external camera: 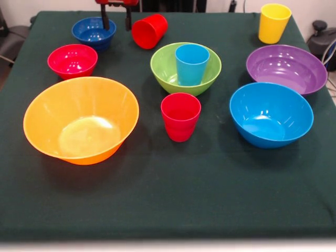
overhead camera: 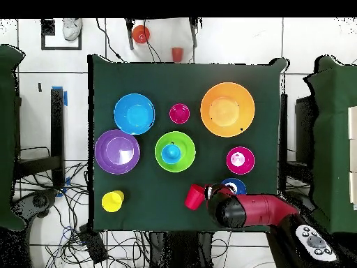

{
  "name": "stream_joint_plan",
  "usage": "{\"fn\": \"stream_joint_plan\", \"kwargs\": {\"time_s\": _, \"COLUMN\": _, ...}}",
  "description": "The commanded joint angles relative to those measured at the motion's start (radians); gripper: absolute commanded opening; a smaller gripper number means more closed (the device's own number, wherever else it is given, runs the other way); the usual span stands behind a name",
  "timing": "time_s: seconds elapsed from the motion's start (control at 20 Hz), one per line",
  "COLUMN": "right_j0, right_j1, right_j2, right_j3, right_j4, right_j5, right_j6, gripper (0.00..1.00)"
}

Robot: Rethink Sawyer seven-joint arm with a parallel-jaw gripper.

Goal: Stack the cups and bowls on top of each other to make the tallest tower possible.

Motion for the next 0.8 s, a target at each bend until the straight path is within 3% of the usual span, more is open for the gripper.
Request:
{"fn": "stream_joint_plan", "kwargs": {"time_s": 0.05, "right_j0": 0.023, "right_j1": 0.057, "right_j2": 0.042, "right_j3": -0.064, "right_j4": -0.033, "right_j5": 0.005, "right_j6": 0.018, "gripper": 1.0}}
{"fn": "stream_joint_plan", "kwargs": {"time_s": 0.4, "right_j0": 0.033, "right_j1": 0.073, "right_j2": 0.025, "right_j3": -0.071, "right_j4": -0.043, "right_j5": -0.01, "right_j6": 0.029, "gripper": 1.0}}
{"fn": "stream_joint_plan", "kwargs": {"time_s": 0.8, "right_j0": 0.062, "right_j1": 0.128, "right_j2": -0.025, "right_j3": -0.11, "right_j4": -0.102, "right_j5": -0.058, "right_j6": 0.026, "gripper": 1.0}}
